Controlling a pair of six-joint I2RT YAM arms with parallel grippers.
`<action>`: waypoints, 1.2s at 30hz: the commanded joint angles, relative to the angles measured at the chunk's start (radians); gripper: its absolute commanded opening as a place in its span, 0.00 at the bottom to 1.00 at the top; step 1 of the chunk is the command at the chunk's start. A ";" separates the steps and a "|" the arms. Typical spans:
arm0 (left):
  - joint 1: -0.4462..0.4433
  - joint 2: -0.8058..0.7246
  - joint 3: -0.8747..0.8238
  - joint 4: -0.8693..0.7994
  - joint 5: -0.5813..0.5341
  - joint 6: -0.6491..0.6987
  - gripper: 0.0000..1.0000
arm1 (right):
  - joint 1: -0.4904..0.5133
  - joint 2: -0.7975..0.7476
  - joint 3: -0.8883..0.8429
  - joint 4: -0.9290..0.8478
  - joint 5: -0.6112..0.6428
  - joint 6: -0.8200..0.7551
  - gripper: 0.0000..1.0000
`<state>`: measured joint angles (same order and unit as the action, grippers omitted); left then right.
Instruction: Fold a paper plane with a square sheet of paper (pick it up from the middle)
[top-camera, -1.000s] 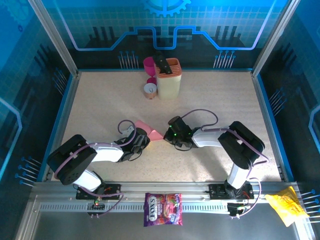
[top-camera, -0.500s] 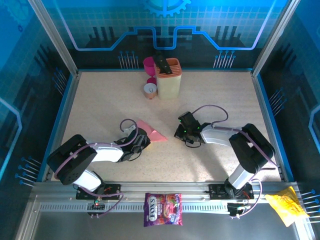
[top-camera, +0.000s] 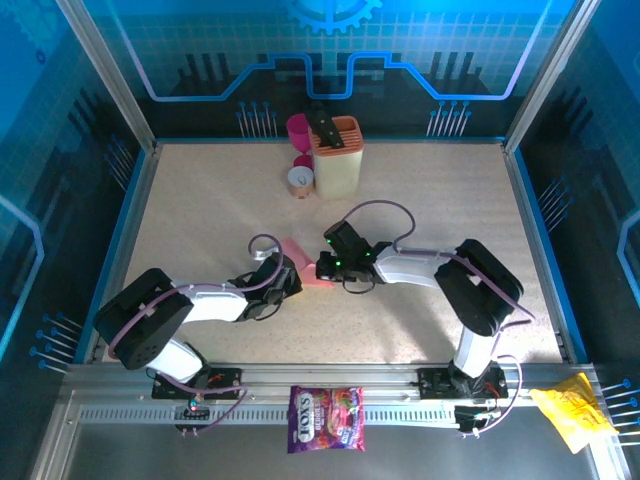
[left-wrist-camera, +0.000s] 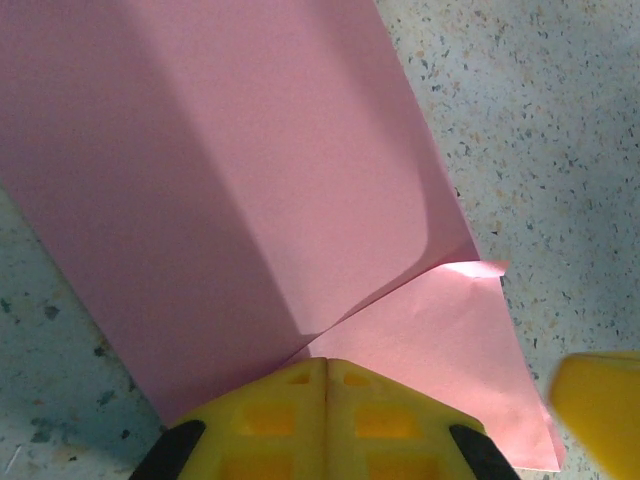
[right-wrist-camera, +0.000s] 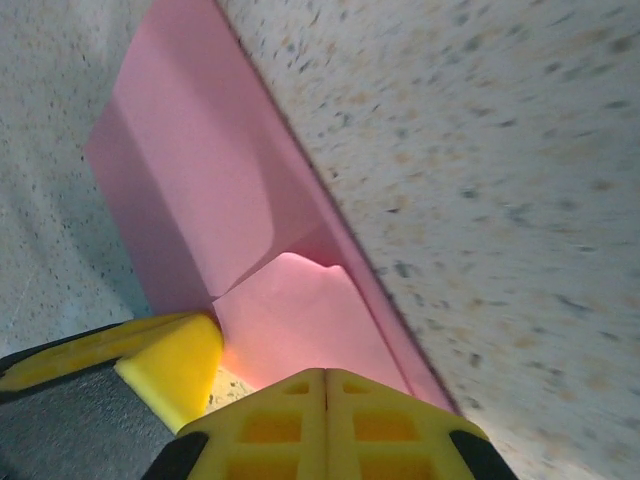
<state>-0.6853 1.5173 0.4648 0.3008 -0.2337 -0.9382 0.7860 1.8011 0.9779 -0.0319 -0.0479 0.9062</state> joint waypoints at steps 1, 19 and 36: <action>-0.002 0.022 -0.019 -0.153 0.063 0.027 0.00 | 0.006 0.057 0.015 0.006 -0.020 0.023 0.00; 0.200 -0.119 -0.120 -0.199 0.098 0.038 0.00 | -0.056 0.116 -0.094 -0.050 0.042 0.098 0.00; 0.181 -0.342 -0.129 -0.232 0.276 -0.161 0.37 | 0.001 0.072 -0.197 0.041 0.026 0.283 0.00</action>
<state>-0.4885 1.1805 0.3489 0.0864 0.0139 -1.0504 0.7673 1.8252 0.8394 0.1955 -0.0738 1.1393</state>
